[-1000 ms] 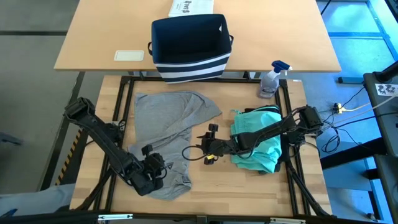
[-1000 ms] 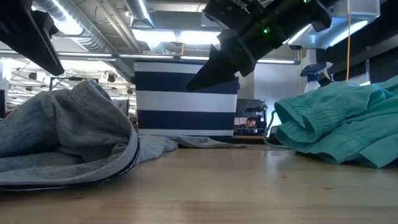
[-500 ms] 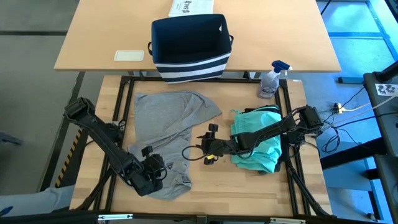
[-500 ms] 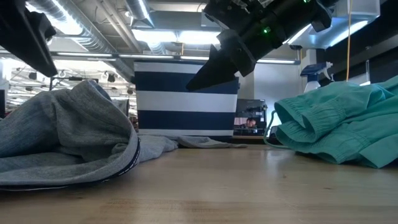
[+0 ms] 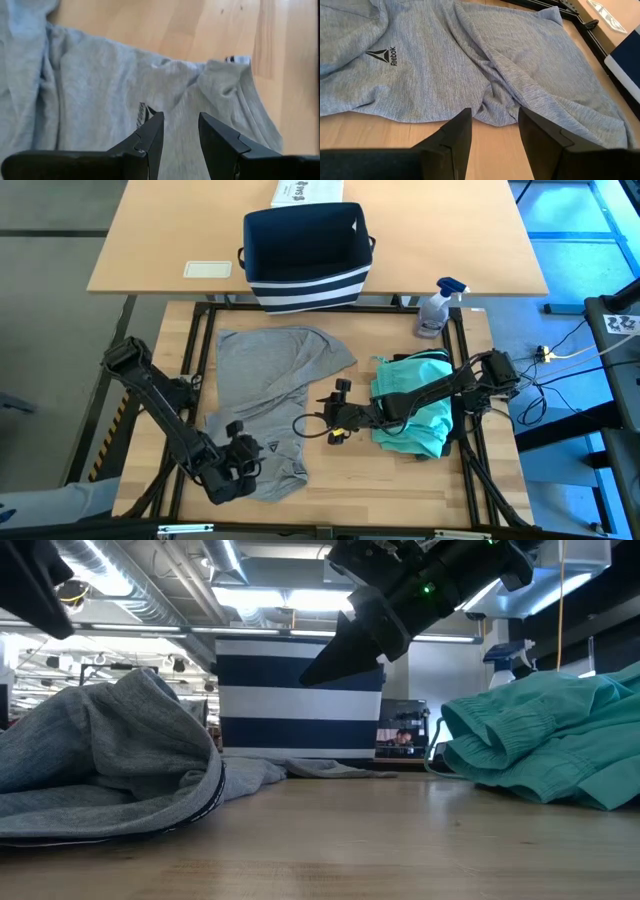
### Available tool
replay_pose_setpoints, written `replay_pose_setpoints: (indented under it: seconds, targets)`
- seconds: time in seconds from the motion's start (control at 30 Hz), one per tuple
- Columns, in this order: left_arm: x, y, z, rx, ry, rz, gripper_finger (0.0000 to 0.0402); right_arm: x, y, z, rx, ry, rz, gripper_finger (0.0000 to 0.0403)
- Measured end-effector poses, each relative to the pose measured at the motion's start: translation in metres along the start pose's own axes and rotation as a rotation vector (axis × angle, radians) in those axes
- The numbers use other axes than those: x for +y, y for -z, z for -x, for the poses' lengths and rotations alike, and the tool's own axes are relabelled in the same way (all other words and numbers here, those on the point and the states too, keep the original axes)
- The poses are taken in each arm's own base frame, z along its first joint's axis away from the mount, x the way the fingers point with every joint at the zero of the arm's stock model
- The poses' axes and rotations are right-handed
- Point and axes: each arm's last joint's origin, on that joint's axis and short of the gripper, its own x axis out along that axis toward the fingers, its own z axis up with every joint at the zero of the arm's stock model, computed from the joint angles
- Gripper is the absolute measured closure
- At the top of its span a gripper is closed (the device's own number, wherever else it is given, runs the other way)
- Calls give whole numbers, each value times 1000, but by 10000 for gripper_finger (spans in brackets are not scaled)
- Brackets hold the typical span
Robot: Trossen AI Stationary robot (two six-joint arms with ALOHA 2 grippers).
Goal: Fold Laundry from Bin
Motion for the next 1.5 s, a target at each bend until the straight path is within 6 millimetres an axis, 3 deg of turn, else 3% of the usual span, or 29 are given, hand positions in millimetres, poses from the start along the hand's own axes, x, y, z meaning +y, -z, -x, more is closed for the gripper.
replay_pose_setpoints:
  seconds: [0.67, 0.9, 1.1, 1.27, 1.5]
  targets:
    - [6, -10, -6, -103, -92, -155, 285, 0, 0, 0, -4, 0, -9, 243]
    - [8, -12, -10, -10, -47, -129, 285, 0, -3, 0, -31, 1, -9, 243]
    - [-11, -9, -3, -6, 131, -98, 285, 0, -3, 0, -28, 1, 5, 243]
    - [-34, -1, -6, 11, 307, -193, 285, 0, -3, 0, -28, 2, 6, 243]
    - [-40, 11, -32, 67, 262, -233, 285, 0, -3, 0, -27, 1, 6, 243]
